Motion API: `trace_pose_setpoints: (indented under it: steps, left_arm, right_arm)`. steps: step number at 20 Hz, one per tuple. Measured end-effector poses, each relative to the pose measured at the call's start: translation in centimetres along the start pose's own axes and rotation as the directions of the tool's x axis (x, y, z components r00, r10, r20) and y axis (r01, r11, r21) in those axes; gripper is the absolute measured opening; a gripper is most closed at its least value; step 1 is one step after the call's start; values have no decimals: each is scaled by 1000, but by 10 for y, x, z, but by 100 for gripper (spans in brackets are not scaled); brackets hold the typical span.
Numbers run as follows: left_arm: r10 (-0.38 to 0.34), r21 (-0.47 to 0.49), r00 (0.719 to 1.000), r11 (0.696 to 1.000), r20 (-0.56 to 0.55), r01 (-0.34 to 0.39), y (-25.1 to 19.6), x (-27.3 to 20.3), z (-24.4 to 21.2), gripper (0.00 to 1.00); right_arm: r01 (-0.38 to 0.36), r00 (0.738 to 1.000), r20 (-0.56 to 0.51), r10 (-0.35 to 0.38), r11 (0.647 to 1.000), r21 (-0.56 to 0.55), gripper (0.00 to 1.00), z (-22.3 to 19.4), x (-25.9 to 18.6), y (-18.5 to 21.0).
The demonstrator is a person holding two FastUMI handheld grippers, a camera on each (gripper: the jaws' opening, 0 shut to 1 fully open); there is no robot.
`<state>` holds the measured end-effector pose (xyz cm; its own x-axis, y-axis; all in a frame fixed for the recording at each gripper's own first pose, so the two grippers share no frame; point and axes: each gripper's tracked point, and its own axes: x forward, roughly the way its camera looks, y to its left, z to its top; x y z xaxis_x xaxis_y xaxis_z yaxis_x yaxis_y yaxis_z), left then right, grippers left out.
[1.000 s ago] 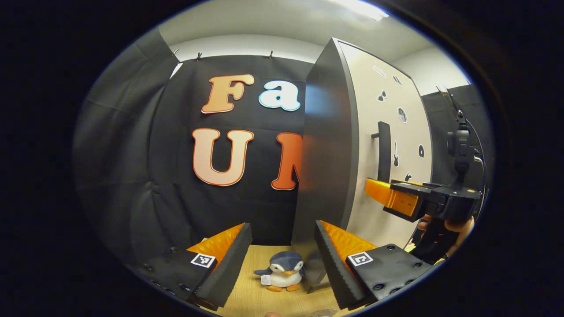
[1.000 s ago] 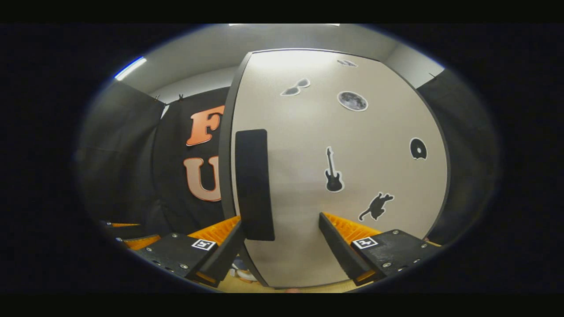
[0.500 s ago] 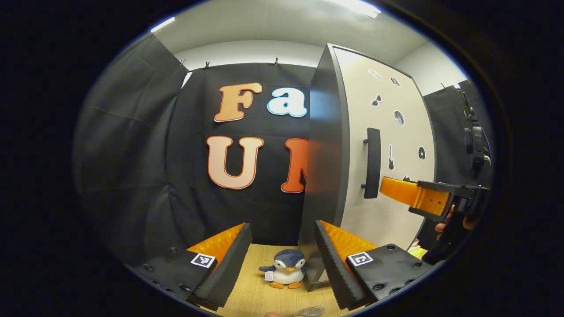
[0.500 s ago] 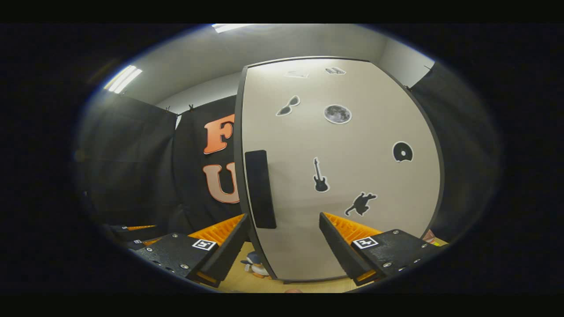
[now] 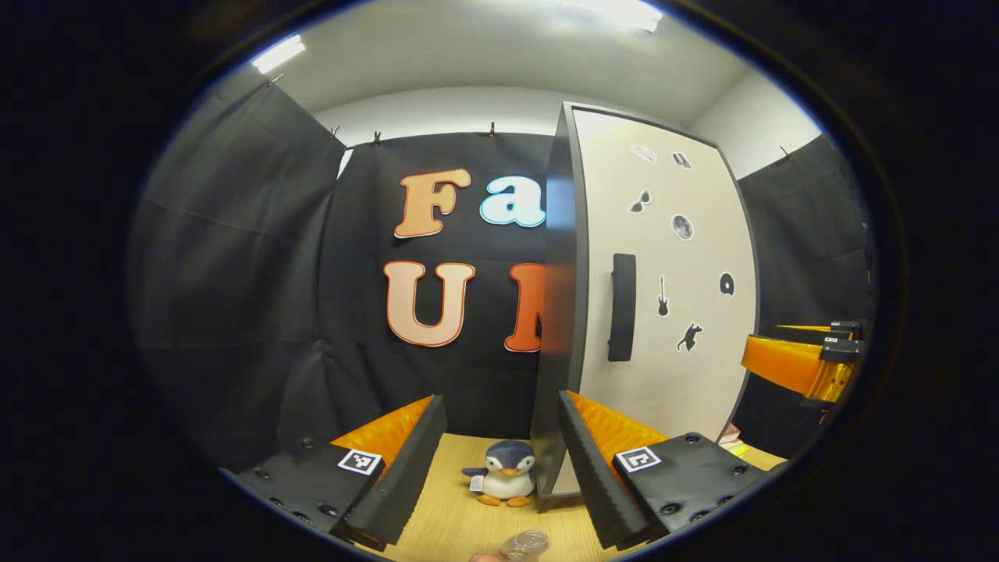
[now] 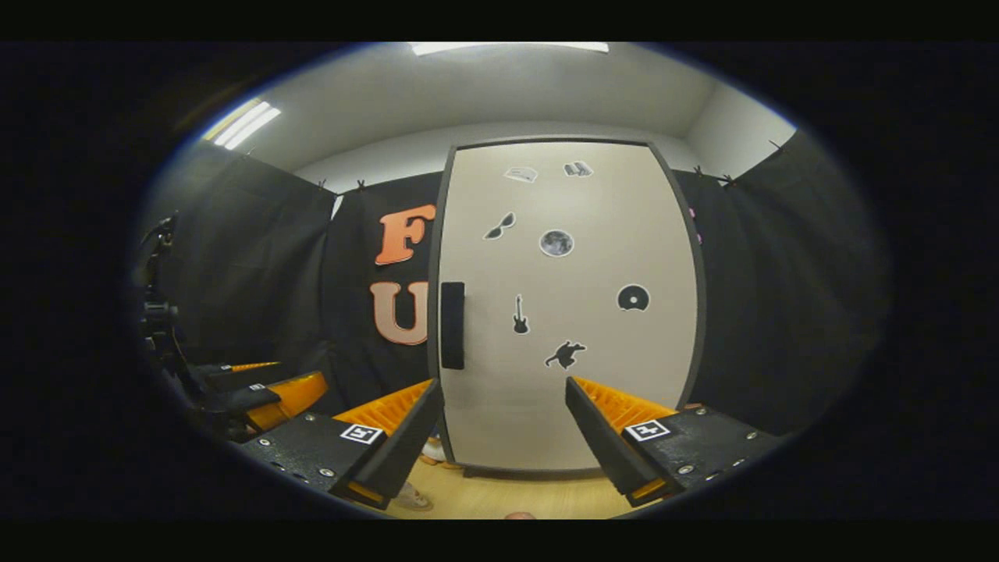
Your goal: Open the cabinet door with the right hand, grasp the bottle in the cabinet with the left hand and place it on the coaster, then close the cabinet door with the right hand.
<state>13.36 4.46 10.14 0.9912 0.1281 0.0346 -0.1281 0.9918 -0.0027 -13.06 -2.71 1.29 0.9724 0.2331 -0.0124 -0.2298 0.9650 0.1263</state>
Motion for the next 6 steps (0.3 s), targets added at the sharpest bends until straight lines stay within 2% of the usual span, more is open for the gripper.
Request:
trace_pose_setpoints:
  steps: [1,2,6]
  left_arm:
    - [0,6,1000,1000,2,0,-5,-7,3,93]
    - [-2,8,1000,1000,7,2,-10,-14,5,93]
    - [-12,0,1000,1000,15,12,-28,-34,14,94]
  right_arm:
    - [1,1000,-4,-1,1000,-6,100,-1,-11,-3]
    - [2,1000,-4,-2,1000,-8,97,0,-21,-7]
    - [9,1000,-8,-9,1000,-4,97,1,-54,-21]
